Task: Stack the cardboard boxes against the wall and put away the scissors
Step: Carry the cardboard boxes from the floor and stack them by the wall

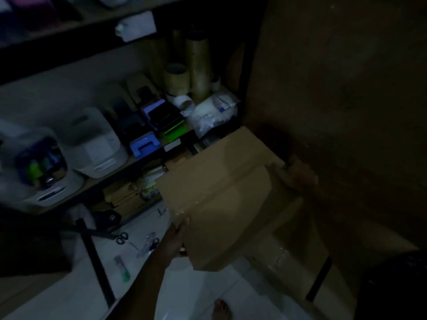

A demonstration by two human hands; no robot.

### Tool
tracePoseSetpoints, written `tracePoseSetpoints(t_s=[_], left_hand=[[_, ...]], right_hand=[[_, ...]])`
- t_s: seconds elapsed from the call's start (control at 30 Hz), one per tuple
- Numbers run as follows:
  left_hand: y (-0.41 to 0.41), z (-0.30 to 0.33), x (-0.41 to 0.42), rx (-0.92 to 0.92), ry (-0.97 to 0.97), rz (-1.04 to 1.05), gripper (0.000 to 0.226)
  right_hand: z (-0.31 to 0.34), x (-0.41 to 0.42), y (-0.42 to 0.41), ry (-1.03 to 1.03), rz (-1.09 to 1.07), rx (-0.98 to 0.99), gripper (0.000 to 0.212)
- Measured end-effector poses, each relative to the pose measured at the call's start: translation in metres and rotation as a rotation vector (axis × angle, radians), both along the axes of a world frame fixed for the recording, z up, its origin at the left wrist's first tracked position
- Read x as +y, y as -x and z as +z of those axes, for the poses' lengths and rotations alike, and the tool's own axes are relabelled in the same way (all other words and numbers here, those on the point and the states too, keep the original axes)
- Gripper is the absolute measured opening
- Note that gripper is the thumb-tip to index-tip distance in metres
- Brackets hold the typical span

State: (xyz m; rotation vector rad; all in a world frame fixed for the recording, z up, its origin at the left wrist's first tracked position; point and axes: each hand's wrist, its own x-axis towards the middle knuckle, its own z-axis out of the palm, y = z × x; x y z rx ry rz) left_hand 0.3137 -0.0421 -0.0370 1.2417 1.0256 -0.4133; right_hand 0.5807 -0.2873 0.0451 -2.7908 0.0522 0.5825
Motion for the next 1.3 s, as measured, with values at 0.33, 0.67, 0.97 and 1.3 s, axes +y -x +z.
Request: tracePoseSetpoints(t_s=[0.33, 0.67, 0.97, 1.3], left_hand=[[0.234, 0.073, 0.120, -0.082, -0.203, 0.069, 0.066], [0.537, 0.134, 0.225, 0.010, -0.310, 0.429, 0.080], [0.716, 0.172, 0.276, -0.063, -0.258, 0.724, 0.077], [0.773, 0.197, 0.401, -0.256, -0.341, 0.850, 0.055]], right_hand=[[0.038, 0.123, 0.208, -0.090, 0.140, 0.193, 0.118], [0.071, 0.278, 0.476, -0.102, 0.428, 0.194, 0.089], [0.097, 0.398, 0.621, -0.113, 0.605, 0.217, 0.100], [0.125, 0.559, 0.667, -0.202, 0.659, 0.115, 0.093]])
